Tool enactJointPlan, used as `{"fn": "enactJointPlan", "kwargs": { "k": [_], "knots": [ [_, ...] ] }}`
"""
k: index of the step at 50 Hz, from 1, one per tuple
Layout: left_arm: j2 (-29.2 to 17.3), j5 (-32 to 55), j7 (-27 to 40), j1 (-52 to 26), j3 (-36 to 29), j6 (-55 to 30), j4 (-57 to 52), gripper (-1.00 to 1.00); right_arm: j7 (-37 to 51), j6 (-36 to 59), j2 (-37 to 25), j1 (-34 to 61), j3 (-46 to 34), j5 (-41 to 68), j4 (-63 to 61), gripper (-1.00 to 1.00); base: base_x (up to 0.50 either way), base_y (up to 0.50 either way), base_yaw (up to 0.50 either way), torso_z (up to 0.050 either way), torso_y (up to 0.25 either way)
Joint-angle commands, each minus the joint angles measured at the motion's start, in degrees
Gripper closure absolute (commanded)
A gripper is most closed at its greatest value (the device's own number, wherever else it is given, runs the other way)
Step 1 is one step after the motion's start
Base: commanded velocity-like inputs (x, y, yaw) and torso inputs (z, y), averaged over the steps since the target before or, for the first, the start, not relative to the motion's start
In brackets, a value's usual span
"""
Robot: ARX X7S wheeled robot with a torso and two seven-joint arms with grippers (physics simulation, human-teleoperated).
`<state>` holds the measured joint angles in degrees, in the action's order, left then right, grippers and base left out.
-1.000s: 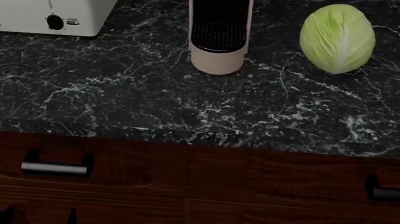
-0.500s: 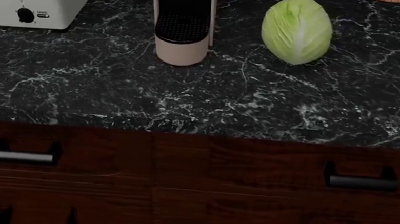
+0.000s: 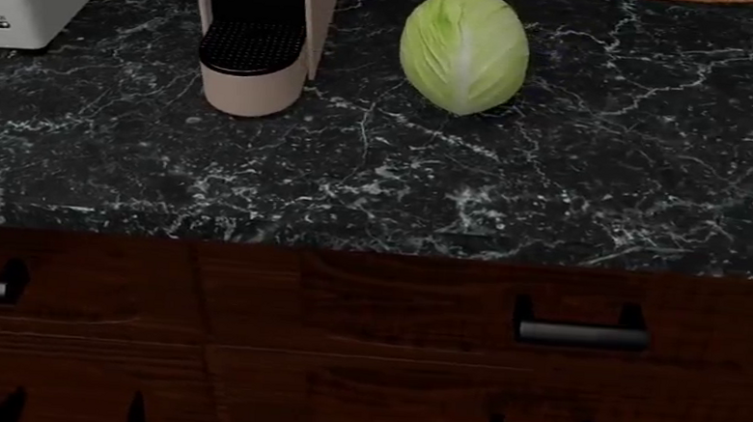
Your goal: Open the right drawer.
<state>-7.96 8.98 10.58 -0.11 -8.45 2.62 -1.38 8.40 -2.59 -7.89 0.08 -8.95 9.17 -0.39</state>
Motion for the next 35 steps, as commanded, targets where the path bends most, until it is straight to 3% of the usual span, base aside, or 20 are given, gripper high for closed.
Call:
{"fn": "enactJointPlan", "kwargs": {
  "k": [1, 22, 35],
  "knots": [
    [-0.5, 0.5, 0.2, -0.1, -0.7, 0.1, 0.1, -1.0, 0.5, 0.0, -0.4, 0.1, -0.5, 0.4, -0.1, -1.0, 0.0, -0.31, 0.0, 0.0, 0.0],
    [-1.2, 1.1, 1.0, -0.1, -1.5, 0.4, 0.0, -1.0, 1.2, -0.7, -1.1, 0.3, -1.4, 1.0, 0.5, -1.0, 0.0, -0.3, 0.0, 0.0, 0.0],
    [-1.6, 1.8, 1.3, -0.2, -1.8, 0.3, 0.0, -1.0, 1.8, -0.9, -1.4, 0.5, -1.8, 1.2, 0.9, -1.0, 0.0, -0.01, 0.0, 0.0, 0.0]
  ]
}}
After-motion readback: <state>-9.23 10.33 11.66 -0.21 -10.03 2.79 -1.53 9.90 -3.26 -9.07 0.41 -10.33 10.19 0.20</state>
